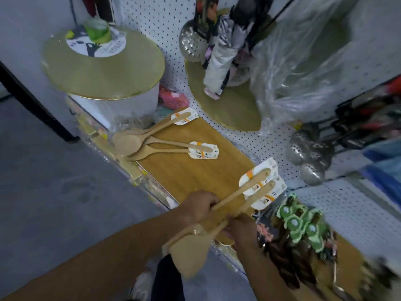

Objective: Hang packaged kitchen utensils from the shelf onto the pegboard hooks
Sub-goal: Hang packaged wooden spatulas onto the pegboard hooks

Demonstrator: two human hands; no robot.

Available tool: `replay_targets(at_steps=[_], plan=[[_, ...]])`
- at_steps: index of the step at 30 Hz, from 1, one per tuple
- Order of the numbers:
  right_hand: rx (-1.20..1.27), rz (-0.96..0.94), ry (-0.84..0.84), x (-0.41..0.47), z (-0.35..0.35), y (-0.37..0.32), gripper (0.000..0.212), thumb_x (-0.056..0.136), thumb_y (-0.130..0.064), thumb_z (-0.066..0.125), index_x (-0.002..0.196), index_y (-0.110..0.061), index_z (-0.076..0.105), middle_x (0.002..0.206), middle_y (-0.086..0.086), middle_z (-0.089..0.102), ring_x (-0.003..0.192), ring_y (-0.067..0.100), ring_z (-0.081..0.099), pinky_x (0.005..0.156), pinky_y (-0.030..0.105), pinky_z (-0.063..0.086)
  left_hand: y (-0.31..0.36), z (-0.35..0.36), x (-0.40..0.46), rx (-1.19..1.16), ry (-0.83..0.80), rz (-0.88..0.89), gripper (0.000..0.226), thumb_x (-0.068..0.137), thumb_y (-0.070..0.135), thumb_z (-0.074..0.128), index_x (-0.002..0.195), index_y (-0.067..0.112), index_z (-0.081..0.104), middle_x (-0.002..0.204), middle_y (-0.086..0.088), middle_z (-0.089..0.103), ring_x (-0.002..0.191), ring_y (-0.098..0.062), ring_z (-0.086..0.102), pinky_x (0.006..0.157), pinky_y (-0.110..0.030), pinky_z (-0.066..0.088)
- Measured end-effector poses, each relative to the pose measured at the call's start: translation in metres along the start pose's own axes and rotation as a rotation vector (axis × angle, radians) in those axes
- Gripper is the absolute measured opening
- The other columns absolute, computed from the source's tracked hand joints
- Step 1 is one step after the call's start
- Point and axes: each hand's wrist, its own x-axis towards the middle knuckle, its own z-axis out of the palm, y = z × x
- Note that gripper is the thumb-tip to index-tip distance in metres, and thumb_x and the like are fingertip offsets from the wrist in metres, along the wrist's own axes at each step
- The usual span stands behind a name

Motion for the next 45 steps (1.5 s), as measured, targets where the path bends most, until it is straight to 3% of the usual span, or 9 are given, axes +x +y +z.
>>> replay_targets(at_steps=[2, 6, 11, 17, 22, 26, 31, 37, 45], plan=[[0.044, -0.028, -0.035, -0.028, -0.017, 0.007, 0.006, 0.090, 0.000, 0.060, 0.096, -0.002, 0.060, 0.087, 0.015, 0.068, 0.073, 0.029, 0.068, 0.062, 0.037, 0.061, 0.020, 0.001, -0.022, 0.038, -0.018, 0.018, 0.005, 0.085, 0.012, 0.067, 0.090, 0.012, 0.068, 0.096, -0.009, 0.070, 0.089, -0.024, 0.062, 0.066, -0.027, 0.036], [-0.022, -0.155, 0.005, -0.083, -0.057, 0.023, 0.017, 0.089, 0.000, 0.062, 0.073, -0.005, 0.060, 0.074, 0.017, 0.069, 0.068, 0.031, 0.069, 0.070, 0.052, 0.060, 0.065, 0.003, -0.062, 0.167, -0.063, 0.070, 0.005, 0.089, 0.018, 0.067, 0.089, 0.013, 0.065, 0.094, -0.008, 0.070, 0.089, -0.028, 0.063, 0.072, -0.035, 0.049], [-0.031, -0.308, 0.066, -0.126, -0.117, 0.055, 0.035, 0.085, -0.002, 0.066, 0.058, -0.022, 0.054, 0.060, 0.009, 0.065, 0.065, 0.034, 0.068, 0.064, 0.058, 0.056, 0.135, 0.015, -0.096, 0.313, -0.107, 0.206, 0.013, 0.092, 0.019, 0.063, 0.081, 0.022, 0.055, 0.092, -0.006, 0.070, 0.086, -0.026, 0.062, 0.063, -0.031, 0.037], [0.054, -0.364, 0.160, -0.176, -0.205, 0.082, 0.024, 0.086, -0.011, 0.066, 0.079, -0.034, 0.062, 0.082, 0.004, 0.069, 0.084, 0.031, 0.069, 0.078, 0.056, 0.057, 0.220, 0.048, -0.115, 0.331, -0.138, 0.407, 0.017, 0.092, 0.018, 0.066, 0.108, 0.022, 0.071, 0.104, 0.000, 0.073, 0.094, -0.022, 0.066, 0.073, -0.031, 0.050], [0.042, -0.351, 0.314, -0.215, -0.280, 0.107, 0.026, 0.092, -0.019, 0.064, 0.078, -0.038, 0.052, 0.086, -0.001, 0.065, 0.092, 0.030, 0.068, 0.086, 0.048, 0.056, 0.295, 0.085, -0.121, 0.366, -0.208, 0.559, 0.008, 0.092, 0.025, 0.069, 0.096, 0.018, 0.070, 0.090, -0.001, 0.070, 0.085, -0.020, 0.065, 0.071, -0.035, 0.051], [0.097, -0.393, 0.414, -0.227, -0.342, 0.148, 0.021, 0.085, -0.020, 0.070, 0.075, -0.035, 0.059, 0.075, 0.005, 0.066, 0.080, 0.037, 0.067, 0.073, 0.057, 0.056, 0.353, 0.122, -0.128, 0.370, -0.217, 0.654, 0.009, 0.092, 0.028, 0.069, 0.095, 0.020, 0.067, 0.087, 0.006, 0.066, 0.081, -0.014, 0.060, 0.062, -0.026, 0.041], [0.164, -0.405, 0.597, -0.250, -0.424, 0.201, 0.028, 0.085, -0.016, 0.070, 0.075, -0.040, 0.060, 0.073, 0.003, 0.067, 0.073, 0.029, 0.069, 0.069, 0.052, 0.058, 0.427, 0.180, -0.137, 0.410, -0.247, 0.747, 0.023, 0.092, 0.027, 0.069, 0.111, 0.015, 0.070, 0.112, -0.003, 0.071, 0.102, -0.021, 0.065, 0.079, -0.030, 0.046], [0.216, -0.436, 0.738, -0.274, -0.528, 0.269, 0.024, 0.082, -0.024, 0.075, 0.077, -0.011, 0.055, 0.073, 0.016, 0.061, 0.068, 0.032, 0.066, 0.063, 0.053, 0.053, 0.515, 0.270, -0.154, 0.382, -0.249, 0.822, 0.011, 0.089, 0.033, 0.071, 0.095, 0.023, 0.071, 0.088, 0.011, 0.069, 0.079, -0.008, 0.064, 0.072, -0.031, 0.053], [0.267, -0.463, 0.848, -0.309, -0.654, 0.358, 0.012, 0.087, -0.025, 0.071, 0.082, -0.020, 0.062, 0.079, 0.005, 0.065, 0.071, 0.022, 0.068, 0.062, 0.048, 0.057, 0.618, 0.386, -0.176, 0.283, -0.274, 0.926, 0.009, 0.088, 0.027, 0.074, 0.095, 0.022, 0.074, 0.084, 0.012, 0.073, 0.075, -0.008, 0.069, 0.080, -0.043, 0.058]])
